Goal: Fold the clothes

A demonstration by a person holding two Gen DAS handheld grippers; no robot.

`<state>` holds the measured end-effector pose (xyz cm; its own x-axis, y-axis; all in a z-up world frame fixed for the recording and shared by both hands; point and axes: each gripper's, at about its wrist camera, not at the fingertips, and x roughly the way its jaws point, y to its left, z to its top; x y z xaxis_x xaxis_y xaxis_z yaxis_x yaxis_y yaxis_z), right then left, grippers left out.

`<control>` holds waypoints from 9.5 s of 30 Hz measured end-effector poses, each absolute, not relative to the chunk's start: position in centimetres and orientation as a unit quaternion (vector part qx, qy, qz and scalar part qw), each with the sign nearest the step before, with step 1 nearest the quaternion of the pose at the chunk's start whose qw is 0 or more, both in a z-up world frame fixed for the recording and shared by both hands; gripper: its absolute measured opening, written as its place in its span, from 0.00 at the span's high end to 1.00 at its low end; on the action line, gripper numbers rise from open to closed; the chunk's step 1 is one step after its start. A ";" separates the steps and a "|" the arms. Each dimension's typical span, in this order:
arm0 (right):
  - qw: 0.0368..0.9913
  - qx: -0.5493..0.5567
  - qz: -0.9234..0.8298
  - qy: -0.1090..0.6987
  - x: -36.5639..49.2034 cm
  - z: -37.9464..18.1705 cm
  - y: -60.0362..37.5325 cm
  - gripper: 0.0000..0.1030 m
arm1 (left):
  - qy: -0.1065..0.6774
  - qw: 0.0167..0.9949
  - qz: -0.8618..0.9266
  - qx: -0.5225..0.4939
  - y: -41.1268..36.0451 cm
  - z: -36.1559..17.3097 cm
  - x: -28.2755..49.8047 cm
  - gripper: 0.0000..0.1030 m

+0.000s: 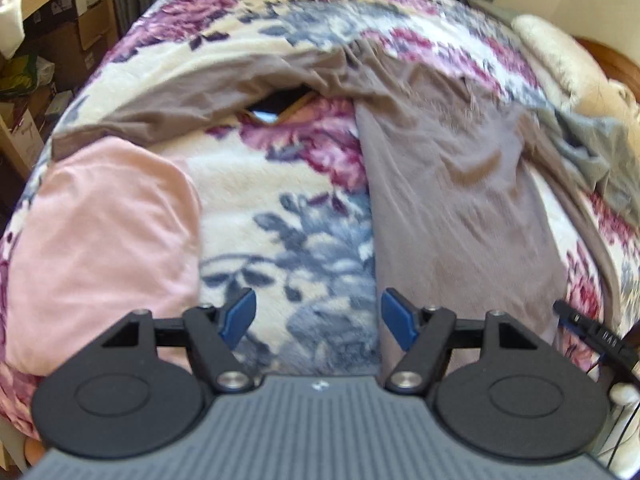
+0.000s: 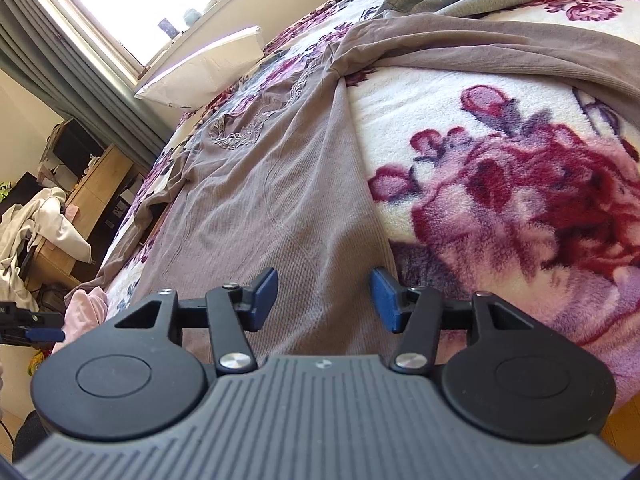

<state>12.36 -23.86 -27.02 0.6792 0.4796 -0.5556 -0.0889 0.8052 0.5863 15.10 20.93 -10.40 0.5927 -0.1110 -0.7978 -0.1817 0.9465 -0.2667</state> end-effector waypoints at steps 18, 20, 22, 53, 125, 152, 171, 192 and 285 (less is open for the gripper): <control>0.893 0.234 0.209 0.322 13.1 -27.6 -21.5 0.01 | 0.402 0.768 0.143 -0.477 42.6 -16.7 21.0 0.67; 0.892 0.238 0.211 0.321 13.1 -27.7 -21.6 0.02 | 0.418 0.766 0.166 -0.459 42.7 -17.0 21.3 0.67; 0.891 0.238 0.215 0.322 13.2 -27.7 -21.7 0.02 | 0.429 0.756 0.184 -0.459 42.8 -17.4 21.3 0.64; 0.939 0.238 0.106 0.225 23.4 -29.7 -27.9 0.30 | 0.212 0.960 0.048 -0.177 26.8 -0.5 30.9 0.96; 0.889 0.332 0.213 0.231 34.5 -13.7 -27.0 0.94 | 0.457 0.850 -0.128 -0.227 13.2 -16.2 18.1 0.30; 0.837 0.298 0.238 0.392 15.4 -25.3 -30.9 0.33 | 0.508 0.825 -0.175 -0.173 14.6 -19.1 17.3 0.29; 0.855 0.272 0.221 0.382 10.4 -26.7 -26.0 0.90 | 0.559 0.788 -0.233 -0.114 11.5 -20.9 16.4 0.46; 0.851 0.338 0.285 0.284 6.8 -16.6 -27.6 0.92 | 0.410 0.863 -0.157 -0.250 15.2 -9.3 9.1 0.96; 0.870 -0.435 0.200 0.121 12.1 -27.3 -10.2 0.91 | 0.271 0.789 -0.085 0.545 3.8 -25.1 20.9 0.88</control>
